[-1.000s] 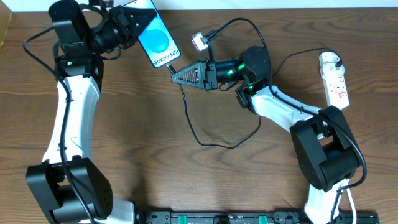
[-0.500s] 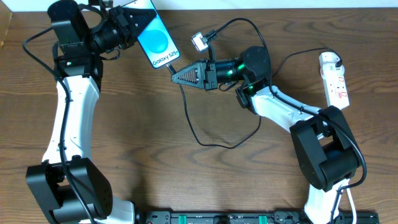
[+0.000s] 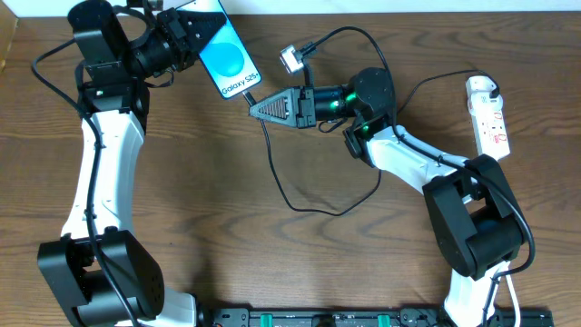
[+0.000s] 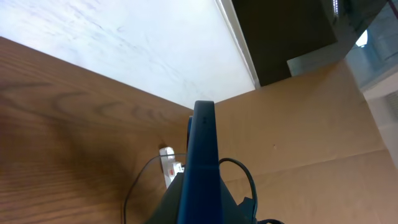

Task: Plug charger to phone and switch on socket
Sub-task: 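Push the plug upward into the phone's bottom port with the right gripper, then open the right gripper and move it right toward the power strip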

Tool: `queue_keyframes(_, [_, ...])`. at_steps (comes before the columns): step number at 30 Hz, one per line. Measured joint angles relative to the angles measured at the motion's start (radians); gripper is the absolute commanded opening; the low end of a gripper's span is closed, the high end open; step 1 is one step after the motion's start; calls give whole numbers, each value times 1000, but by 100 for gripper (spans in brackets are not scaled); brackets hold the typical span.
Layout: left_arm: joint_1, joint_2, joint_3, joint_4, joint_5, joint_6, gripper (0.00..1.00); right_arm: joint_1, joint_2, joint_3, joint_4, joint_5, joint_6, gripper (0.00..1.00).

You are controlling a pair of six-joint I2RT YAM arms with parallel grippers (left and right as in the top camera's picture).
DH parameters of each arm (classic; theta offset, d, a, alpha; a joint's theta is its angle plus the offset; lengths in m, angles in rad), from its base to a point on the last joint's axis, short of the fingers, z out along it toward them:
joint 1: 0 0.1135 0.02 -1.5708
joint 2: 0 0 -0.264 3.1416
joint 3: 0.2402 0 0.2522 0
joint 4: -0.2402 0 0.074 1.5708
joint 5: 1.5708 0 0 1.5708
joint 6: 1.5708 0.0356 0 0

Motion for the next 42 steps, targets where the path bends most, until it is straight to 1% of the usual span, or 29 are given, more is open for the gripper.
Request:
queue_keyframes(15, [-18,0,0,-18,-21,29,7,5,0,-1,-3,19,35,2])
queue_keyframes(16, [-18,0,0,-18,-23,30,8,5,0,-2,-3,21,35,8])
queue_keyframes(17, [-18,0,0,-18,-23,29,7,5,0,-2,-3,21,35,16])
queue_keyframes(18, [-18,0,0,-19,-23,30,7,5,0,-2,-4,27,41,32])
queue_keyframes(20, [-22,0,0,-29,-11,30,7,5,0,-2,-2,59,45,73])
queue_keyframes(21, [-29,0,0,-31,-4,30,7,5,0,-1,0,76,44,86])
queue_keyframes(22, [-33,0,0,-30,2,30,7,4,0,-1,0,87,44,97])
queue_keyframes(23, [-39,0,0,-30,8,30,8,4,0,-1,0,95,44,99])
queue_keyframes(26, [-40,0,0,-31,17,30,7,4,0,-1,1,103,42,99])
queue_keyframes(32, [17,0,0,-31,35,30,7,-8,0,-1,24,90,42,99])
queue_keyframes(35, [58,0,0,-31,64,30,7,-46,0,0,-18,71,34,99])
queue_keyframes(38, [93,0,0,-45,96,31,7,-109,0,1,-185,55,-18,99])
queue_keyframes(39, [101,0,0,-55,103,30,7,-130,0,2,-268,48,-57,99])
queue_keyframes(42, [118,0,0,-80,113,30,7,-162,0,5,-447,42,-138,99])
